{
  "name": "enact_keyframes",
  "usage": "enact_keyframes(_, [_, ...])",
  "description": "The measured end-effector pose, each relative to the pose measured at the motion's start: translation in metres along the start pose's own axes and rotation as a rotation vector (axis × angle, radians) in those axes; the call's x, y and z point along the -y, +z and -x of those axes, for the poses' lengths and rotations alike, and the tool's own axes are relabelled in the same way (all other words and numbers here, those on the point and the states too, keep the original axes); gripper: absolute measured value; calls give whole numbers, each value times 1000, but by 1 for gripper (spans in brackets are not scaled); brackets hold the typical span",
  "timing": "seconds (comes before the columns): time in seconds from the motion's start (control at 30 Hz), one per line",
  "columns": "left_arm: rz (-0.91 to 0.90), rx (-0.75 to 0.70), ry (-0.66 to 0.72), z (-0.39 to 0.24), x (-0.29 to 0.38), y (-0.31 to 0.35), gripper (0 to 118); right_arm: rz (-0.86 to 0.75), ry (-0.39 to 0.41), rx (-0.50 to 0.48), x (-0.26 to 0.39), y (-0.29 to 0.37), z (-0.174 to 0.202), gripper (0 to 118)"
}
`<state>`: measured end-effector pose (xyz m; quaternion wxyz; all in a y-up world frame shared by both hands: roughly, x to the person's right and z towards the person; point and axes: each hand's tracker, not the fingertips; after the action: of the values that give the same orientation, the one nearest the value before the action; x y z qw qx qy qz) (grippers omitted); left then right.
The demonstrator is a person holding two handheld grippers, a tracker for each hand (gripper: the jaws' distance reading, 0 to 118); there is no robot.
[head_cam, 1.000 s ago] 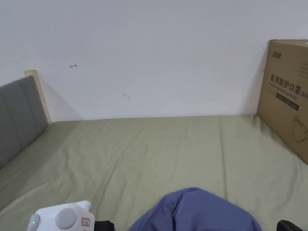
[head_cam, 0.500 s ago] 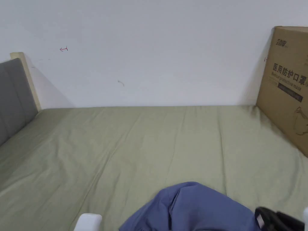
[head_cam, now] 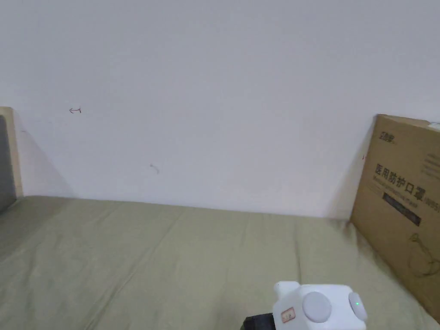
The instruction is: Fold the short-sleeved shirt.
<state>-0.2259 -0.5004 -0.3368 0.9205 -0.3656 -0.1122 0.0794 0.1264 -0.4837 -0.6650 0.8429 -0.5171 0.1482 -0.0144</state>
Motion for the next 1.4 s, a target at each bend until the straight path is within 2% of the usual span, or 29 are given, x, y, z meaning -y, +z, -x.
enact_keyframes(0.07, [19, -9, -1, 2, 2, -4, 5, 82, -45, 22, 0, -33, -1, 118])
enact_keyframes(0.13, [37, -17, -5, 4, 4, -8, 5, 171, -53, 58, -10, -62, 1, 116])
enact_keyframes(0.17, [41, -16, -2, 6, 5, -10, 5, 211, -49, 93, -2, -73, 1, 114])
enact_keyframes(0.2, [47, -13, 3, 7, 5, -11, 5, 198, -49, 111, -1, -80, 2, 103])
enact_keyframes(0.23, [51, -9, 11, 8, 6, -12, 5, 180, -46, 89, -2, -83, 2, 86])
enact_keyframes(0.27, [55, -11, 14, 8, 6, -11, 5, 186, -46, 59, -3, -82, 2, 59])
enact_keyframes(0.3, [60, -12, 19, 8, 6, -11, 5, 187, -42, 38, 9, -77, 3, 23])
enact_keyframes(0.33, [64, -10, 24, 8, 6, -11, 5, 190, -31, 50, 12, -73, 6, 4])
enact_keyframes(0.4, [62, -5, 28, 9, 7, -9, 5, 226, 19, -35, 15, -58, 8, 4])
enact_keyframes(0.47, [51, -4, 31, 6, 6, -1, 5, 166, 55, -69, 29, -29, 9, 4])
enact_keyframes(0.53, [3, 12, 64, 4, 2, 12, 5, 39, 23, -83, 37, 12, 5, 3])
enact_keyframes(0.63, [-93, -27, 61, 1, -12, 39, 5, -82, -90, -157, 51, 84, -9, 3])
enact_keyframes(0.7, [-159, -59, 32, -1, -27, 60, 5, -133, -99, -184, 60, 132, -16, 3])
enact_keyframes(0.8, [-221, -34, 11, 2, -65, 89, 5, -240, -90, -158, 75, 203, -26, 3])
enact_keyframes(0.9, [-306, -56, -31, 2, -110, 117, 5, -344, -159, -164, 77, 261, -37, 3])
enact_keyframes(1.07, [-445, -110, -57, -3, -201, 148, 5, -526, -222, -179, 62, 347, -41, 3])
enact_keyframes(1.17, [-519, -161, -68, -9, -254, 157, 5, -617, -233, -194, 45, 386, -33, 3])
enact_keyframes(1.3, [-563, -191, -84, -16, -311, 160, 5, -716, -215, -123, 11, 422, -23, 3])
enact_keyframes(1.4, [-612, -208, -71, -17, -345, 161, 5, -780, -236, -91, -20, 436, -22, 3])
